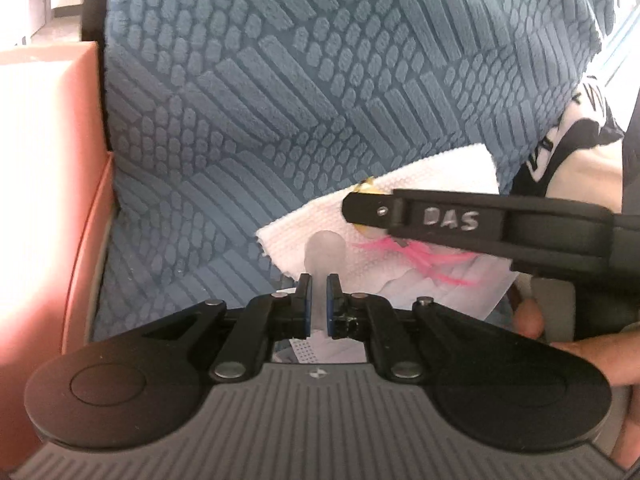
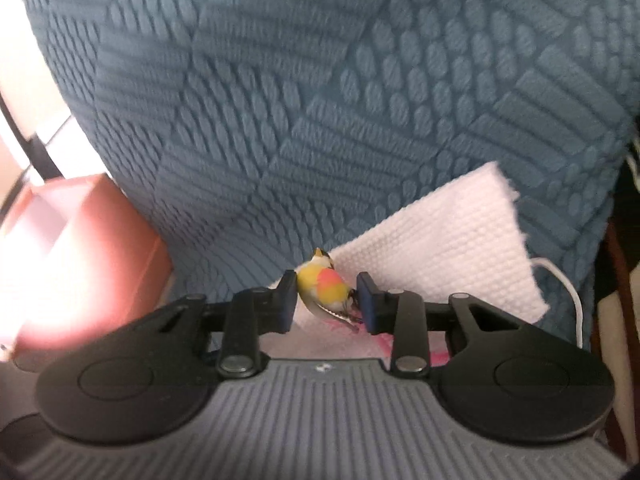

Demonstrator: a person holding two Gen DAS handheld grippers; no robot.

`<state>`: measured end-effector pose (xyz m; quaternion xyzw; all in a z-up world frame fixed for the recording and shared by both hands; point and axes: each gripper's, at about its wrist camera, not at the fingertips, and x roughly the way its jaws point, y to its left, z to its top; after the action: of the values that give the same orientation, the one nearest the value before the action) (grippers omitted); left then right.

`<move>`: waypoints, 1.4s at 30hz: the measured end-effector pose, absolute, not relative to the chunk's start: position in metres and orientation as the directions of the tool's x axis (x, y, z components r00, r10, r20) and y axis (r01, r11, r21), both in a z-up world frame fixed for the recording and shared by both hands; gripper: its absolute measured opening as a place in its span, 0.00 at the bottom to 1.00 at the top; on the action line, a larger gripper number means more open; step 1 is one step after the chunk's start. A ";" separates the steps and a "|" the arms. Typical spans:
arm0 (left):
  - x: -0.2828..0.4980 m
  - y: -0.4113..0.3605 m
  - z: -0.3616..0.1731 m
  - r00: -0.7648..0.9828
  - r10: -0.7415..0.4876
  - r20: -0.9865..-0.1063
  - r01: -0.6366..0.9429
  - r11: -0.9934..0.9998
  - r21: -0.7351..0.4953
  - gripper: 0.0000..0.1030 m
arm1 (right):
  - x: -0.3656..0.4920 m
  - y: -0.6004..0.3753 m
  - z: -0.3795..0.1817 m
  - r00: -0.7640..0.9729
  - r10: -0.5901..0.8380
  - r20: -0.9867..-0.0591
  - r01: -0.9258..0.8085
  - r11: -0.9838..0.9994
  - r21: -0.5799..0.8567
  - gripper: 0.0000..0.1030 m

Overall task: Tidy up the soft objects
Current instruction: 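Lift the keychain with the right tool while the left tool lifts the clear piece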

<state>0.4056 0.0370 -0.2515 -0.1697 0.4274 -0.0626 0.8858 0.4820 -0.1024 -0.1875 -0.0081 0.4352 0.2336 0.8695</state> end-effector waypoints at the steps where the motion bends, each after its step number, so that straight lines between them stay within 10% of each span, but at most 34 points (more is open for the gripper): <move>1: 0.403 0.038 -0.250 0.628 -0.256 -0.735 -0.037 0.934 -0.356 0.08 | 0.478 -0.104 -0.184 0.516 0.407 -0.753 -0.407 0.891 0.203 0.35; 42: 0.255 0.043 -0.208 0.702 -0.216 -0.678 -0.040 0.939 -0.341 0.08 | 0.321 -0.189 -0.133 0.595 0.407 -0.693 -0.301 0.912 0.278 0.35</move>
<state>0.2551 0.0425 -0.2075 -0.1675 0.3828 -0.0485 0.9072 0.3211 -0.1889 -0.1331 0.0661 0.4037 0.1987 0.8906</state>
